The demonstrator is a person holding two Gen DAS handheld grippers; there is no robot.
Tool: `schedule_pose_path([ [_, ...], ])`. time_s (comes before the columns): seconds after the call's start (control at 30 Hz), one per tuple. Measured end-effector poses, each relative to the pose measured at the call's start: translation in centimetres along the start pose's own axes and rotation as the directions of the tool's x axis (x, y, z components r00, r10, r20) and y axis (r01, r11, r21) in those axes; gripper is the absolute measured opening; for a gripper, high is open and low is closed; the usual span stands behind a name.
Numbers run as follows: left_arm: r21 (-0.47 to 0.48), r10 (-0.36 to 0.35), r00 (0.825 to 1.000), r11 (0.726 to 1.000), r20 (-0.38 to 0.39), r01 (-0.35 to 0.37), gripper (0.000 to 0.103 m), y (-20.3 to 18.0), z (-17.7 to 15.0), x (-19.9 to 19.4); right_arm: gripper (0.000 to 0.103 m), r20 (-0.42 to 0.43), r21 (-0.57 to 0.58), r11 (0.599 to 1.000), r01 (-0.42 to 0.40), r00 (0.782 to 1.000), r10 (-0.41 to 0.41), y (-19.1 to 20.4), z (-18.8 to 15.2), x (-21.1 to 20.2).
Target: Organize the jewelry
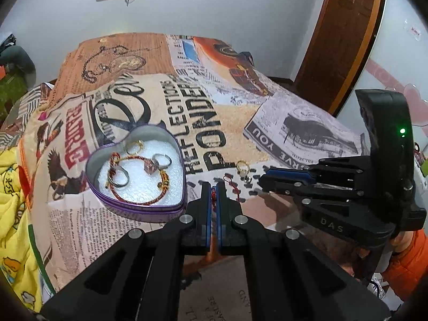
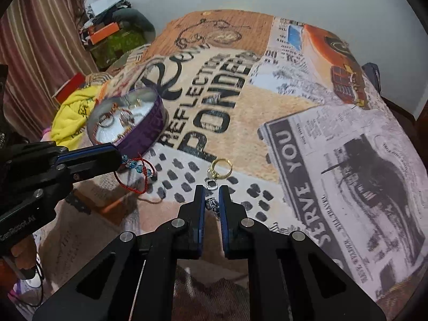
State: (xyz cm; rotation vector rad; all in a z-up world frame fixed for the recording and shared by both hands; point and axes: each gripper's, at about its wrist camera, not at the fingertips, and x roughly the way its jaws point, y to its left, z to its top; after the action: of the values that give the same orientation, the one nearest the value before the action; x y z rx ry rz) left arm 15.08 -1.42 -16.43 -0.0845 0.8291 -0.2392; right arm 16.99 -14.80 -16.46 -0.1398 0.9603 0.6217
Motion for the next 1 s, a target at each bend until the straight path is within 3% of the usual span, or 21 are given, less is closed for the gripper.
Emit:
schedule_pose_path([
  [0.53, 0.011, 0.056, 0.989, 0.998, 0.137, -0.058, 0.001, 0.5, 2.2, -5.8, 0.009, 0.173, -0.03, 0.999, -0.026, 0.984, 0.031, 3.3, 3.4, -5.6],
  [1.0, -0.012, 0.115, 0.964, 0.993, 0.239, -0.115, 0.001, 3.2, 3.2, -9.7, 0.009, 0.239, -0.105, 0.992, -0.068, 0.967, 0.091, 7.2, 6.0, -6.6],
])
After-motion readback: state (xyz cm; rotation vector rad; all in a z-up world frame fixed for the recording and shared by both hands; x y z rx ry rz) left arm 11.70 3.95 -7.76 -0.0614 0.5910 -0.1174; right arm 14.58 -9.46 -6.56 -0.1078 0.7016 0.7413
